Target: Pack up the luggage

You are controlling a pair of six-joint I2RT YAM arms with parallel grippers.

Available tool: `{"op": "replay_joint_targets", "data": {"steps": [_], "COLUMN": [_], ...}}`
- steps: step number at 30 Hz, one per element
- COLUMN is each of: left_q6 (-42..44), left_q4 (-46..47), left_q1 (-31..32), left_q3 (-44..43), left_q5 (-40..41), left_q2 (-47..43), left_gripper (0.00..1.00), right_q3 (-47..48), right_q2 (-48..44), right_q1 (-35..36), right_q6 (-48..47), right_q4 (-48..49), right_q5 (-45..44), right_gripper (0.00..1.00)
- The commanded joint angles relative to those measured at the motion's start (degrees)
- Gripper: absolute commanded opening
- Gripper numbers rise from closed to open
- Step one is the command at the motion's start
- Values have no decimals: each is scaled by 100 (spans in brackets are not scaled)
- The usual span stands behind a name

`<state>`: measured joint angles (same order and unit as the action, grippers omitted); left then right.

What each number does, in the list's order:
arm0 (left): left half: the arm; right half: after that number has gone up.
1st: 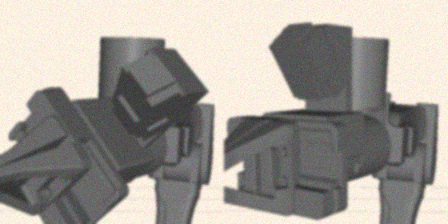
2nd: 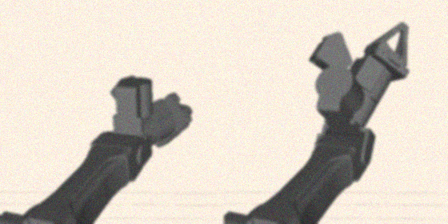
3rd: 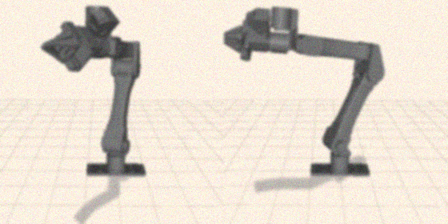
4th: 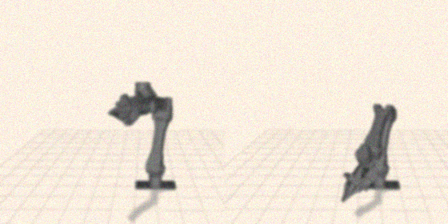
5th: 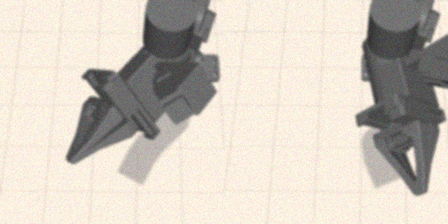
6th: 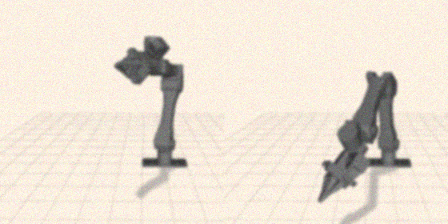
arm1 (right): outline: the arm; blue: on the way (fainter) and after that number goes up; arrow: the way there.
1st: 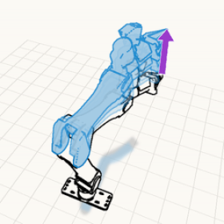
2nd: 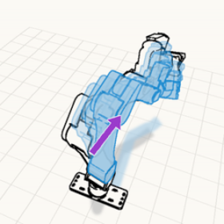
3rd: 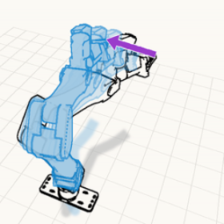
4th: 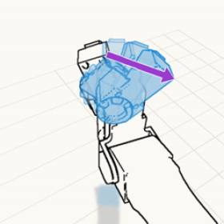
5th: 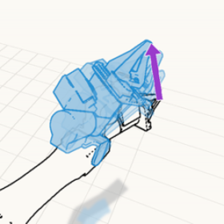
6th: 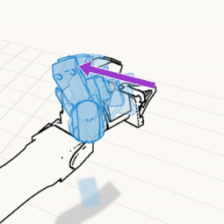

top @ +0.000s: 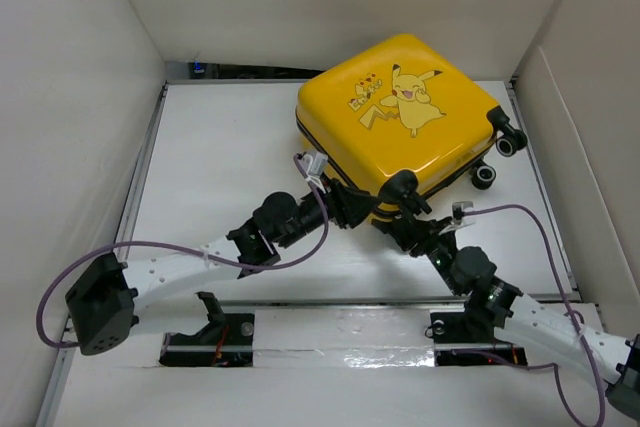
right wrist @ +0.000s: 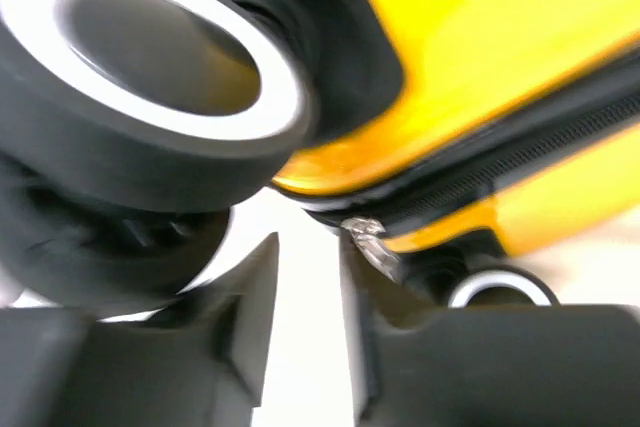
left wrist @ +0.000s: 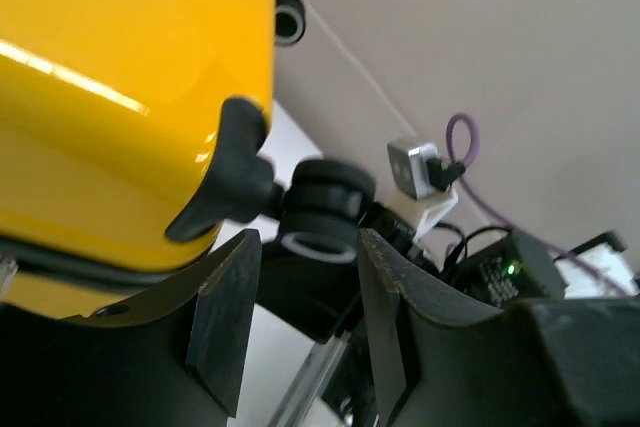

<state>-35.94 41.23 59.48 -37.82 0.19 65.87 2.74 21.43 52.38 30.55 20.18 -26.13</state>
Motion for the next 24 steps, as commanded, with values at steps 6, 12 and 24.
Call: {"op": "replay_joint_targets", "data": {"steps": [6, 12, 24], "left_q6": [377, 360, 448], "left_q4": [-449, -151, -133], "left_q1": [-7, -7, -7], "left_q3": [-127, -568, -1121], "left_q5": [-799, -1240, -1345], "left_q2": [320, 980, 1420], "left_gripper": [44, 47, 48], "right_q3": [-83, -98, -2], "right_q2": [1582, 1689, 2171], "right_q1": [53, 106, 106], "right_q6": [-224, -496, -804], "right_q4": [1075, 1399, 2269], "right_q5": [-515, -823, -665], "right_gripper": [47, 44, 28]}}
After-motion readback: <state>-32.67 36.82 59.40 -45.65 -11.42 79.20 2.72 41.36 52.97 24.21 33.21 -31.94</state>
